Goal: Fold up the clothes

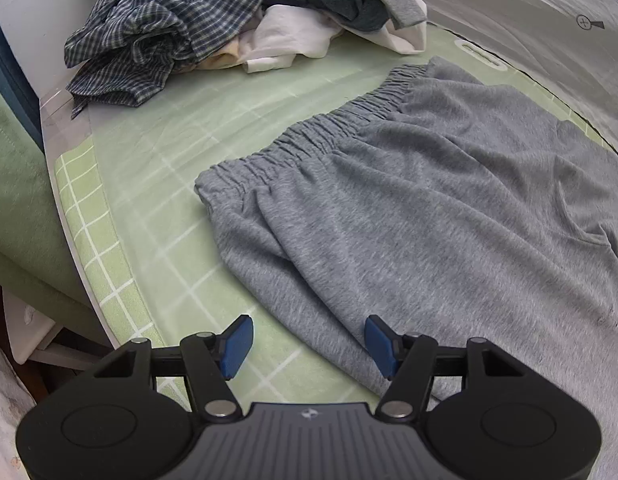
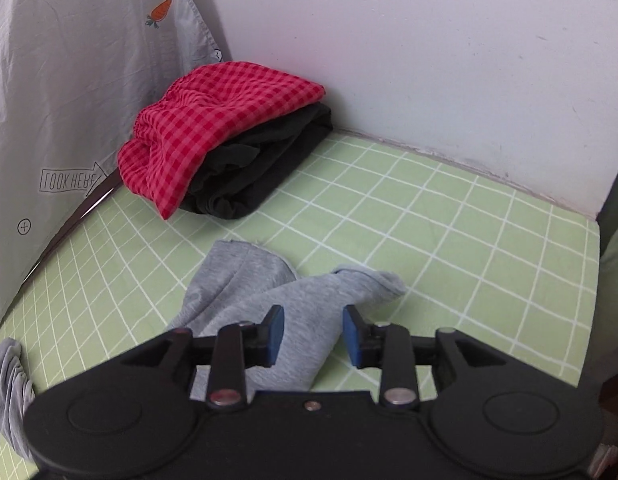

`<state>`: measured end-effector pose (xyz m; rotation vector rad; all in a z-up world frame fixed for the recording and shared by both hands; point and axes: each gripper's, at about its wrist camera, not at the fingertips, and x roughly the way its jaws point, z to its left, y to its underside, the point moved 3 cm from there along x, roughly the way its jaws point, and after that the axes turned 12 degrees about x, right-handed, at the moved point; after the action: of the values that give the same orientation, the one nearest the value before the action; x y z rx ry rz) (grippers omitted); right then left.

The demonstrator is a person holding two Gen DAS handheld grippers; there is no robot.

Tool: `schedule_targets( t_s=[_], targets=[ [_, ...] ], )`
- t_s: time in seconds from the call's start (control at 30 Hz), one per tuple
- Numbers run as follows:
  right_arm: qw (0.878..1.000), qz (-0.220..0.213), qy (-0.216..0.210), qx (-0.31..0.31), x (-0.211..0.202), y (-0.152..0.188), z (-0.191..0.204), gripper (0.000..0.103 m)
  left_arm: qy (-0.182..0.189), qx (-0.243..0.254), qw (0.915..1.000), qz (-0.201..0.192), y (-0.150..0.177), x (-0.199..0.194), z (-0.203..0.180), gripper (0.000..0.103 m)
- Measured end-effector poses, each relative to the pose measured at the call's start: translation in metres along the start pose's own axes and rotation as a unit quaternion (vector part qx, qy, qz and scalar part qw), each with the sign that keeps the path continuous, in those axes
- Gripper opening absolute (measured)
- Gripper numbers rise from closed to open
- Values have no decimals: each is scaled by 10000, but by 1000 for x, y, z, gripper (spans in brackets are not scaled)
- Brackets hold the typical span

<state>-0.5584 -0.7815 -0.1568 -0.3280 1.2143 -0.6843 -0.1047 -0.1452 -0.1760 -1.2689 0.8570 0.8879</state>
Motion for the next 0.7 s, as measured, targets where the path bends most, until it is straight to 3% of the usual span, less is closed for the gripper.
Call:
schedule_targets(
  t_s=[0.1, 0.23, 0.3, 0.43, 0.7],
  targets=[
    [9998, 196, 65, 2, -1, 14, -7, 36, 30, -330, 9995, 8, 0, 3, 11, 63],
    [9993, 368, 32, -33, -6, 30, -4, 46, 60, -658, 9978, 17, -1, 8, 22, 63],
    [9991, 414, 7, -55, -10, 35, 0, 48, 63, -621, 9980, -1, -3, 11, 21, 63],
    [9987, 386, 24, -323, -24, 45, 5, 65, 58, -447, 9990, -78, -7, 14, 22, 63],
    [9857, 533, 241, -1579, -21, 71, 28, 66, 5, -230, 9997, -84, -16, 20, 22, 64]
  ],
)
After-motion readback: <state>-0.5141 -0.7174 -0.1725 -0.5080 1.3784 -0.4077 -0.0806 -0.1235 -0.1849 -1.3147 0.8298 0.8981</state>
